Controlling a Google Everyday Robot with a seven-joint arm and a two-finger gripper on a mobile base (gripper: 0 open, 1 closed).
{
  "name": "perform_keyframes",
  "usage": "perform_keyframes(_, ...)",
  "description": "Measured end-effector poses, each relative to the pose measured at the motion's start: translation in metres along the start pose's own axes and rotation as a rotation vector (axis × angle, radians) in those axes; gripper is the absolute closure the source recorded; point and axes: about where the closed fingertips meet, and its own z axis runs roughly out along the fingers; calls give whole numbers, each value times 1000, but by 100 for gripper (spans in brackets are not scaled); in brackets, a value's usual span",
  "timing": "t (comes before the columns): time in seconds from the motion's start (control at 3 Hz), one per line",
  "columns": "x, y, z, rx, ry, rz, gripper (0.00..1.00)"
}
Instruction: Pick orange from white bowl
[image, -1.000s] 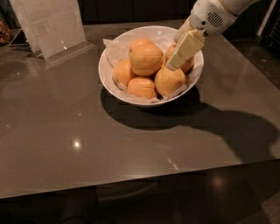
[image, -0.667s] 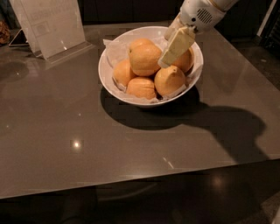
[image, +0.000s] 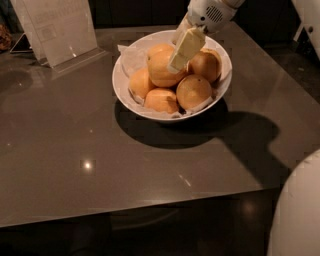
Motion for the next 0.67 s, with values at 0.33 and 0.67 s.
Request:
perform_keyframes(0.33,-3,-3,12,-28,3,4,29)
perform_keyframes(0.67,-1,0,29,-75,9,19,28)
